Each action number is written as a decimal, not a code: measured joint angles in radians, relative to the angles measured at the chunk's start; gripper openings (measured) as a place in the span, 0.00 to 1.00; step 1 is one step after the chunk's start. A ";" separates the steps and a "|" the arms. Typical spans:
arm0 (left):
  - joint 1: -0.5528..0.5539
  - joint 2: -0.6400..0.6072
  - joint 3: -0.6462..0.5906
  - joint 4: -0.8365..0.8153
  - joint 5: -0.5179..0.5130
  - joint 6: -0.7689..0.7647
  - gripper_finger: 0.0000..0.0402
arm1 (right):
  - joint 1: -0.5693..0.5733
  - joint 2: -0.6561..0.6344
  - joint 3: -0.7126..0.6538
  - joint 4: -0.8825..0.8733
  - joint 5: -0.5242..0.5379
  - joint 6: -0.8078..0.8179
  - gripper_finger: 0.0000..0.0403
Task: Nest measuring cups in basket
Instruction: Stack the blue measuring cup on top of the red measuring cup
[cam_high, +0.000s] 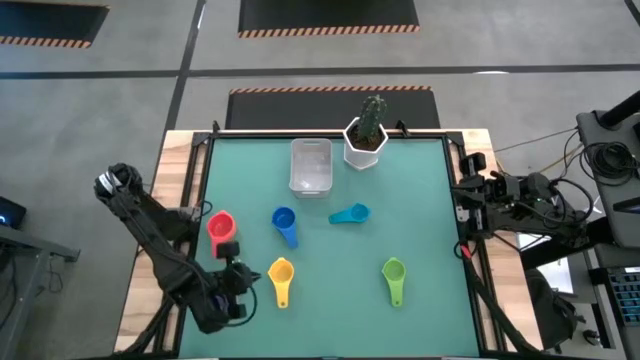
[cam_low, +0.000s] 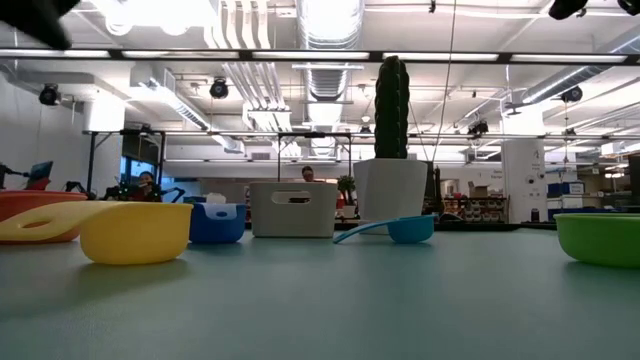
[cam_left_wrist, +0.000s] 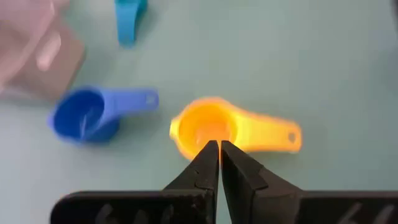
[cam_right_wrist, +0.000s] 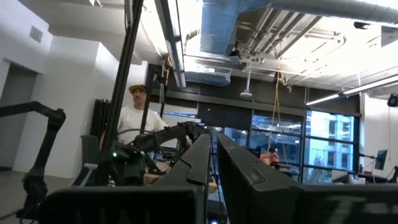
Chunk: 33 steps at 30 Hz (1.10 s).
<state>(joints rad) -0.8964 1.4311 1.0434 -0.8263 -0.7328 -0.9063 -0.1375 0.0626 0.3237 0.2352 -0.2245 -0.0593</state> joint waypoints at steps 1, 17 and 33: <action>0.000 0.000 0.003 0.023 -0.015 0.019 0.00 | 0.000 0.000 0.000 0.000 0.000 0.004 0.04; 0.097 0.003 -0.048 0.086 -0.144 0.040 0.00 | 0.000 0.000 0.000 0.001 0.000 0.071 0.04; 0.146 0.004 -0.046 0.173 -0.204 0.008 0.00 | 0.000 0.000 0.000 -0.006 -0.001 0.075 0.04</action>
<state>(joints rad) -0.7499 1.4352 0.9974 -0.6535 -0.9364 -0.8987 -0.1375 0.0624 0.3237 0.2295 -0.2253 0.0158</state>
